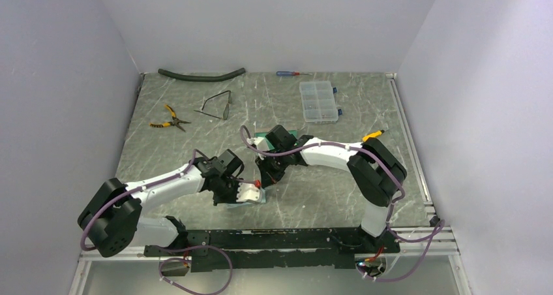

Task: Organize the sunglasses
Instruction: Fold the glasses cleaning cloth at the center of the board.

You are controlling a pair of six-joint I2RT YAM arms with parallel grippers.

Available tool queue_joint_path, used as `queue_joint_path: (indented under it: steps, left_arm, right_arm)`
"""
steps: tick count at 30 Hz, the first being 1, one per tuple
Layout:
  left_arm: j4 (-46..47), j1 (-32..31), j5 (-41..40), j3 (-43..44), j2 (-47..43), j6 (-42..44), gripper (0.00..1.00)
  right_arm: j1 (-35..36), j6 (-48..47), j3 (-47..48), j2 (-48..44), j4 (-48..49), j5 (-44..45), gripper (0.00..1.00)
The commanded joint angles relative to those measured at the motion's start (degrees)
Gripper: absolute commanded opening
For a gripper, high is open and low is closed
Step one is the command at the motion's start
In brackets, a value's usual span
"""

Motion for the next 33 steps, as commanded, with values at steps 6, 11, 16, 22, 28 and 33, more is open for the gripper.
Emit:
queue_joint_path:
  steps: [6,11,16,22,28,33]
  left_arm:
    - [-1.14,0.44,0.65,-0.45,-0.54,-1.5,0.13]
    - [0.01,2.57,-2.08,-0.54,-1.73,-1.95,0.41]
    - [-0.01,7.85,-1.59,1.2,-4.77,-0.7,0.62]
    - [-2.37,9.28,8.2,-2.44,-15.88,6.16,0.62]
    - [-0.1,7.7,12.93,-7.9,-23.04,7.15,0.54]
    - [2.38,4.77,10.31,-9.98,-19.17,7.72,0.55]
  right_arm:
    - [-0.73,-0.75,2.46,0.85,-0.19,1.73,0.0]
    - [-1.38,1.03,3.72,1.48,0.09,4.8,0.19]
    - [-4.75,3.59,3.74,-0.95,0.38,5.78,0.27]
    - [-2.67,1.25,-9.92,-13.66,14.43,5.93,0.39]
    - [5.99,-7.93,-30.02,-24.7,37.56,10.85,0.44]
    - [8.55,-8.8,-30.5,-20.8,37.96,12.91,0.42]
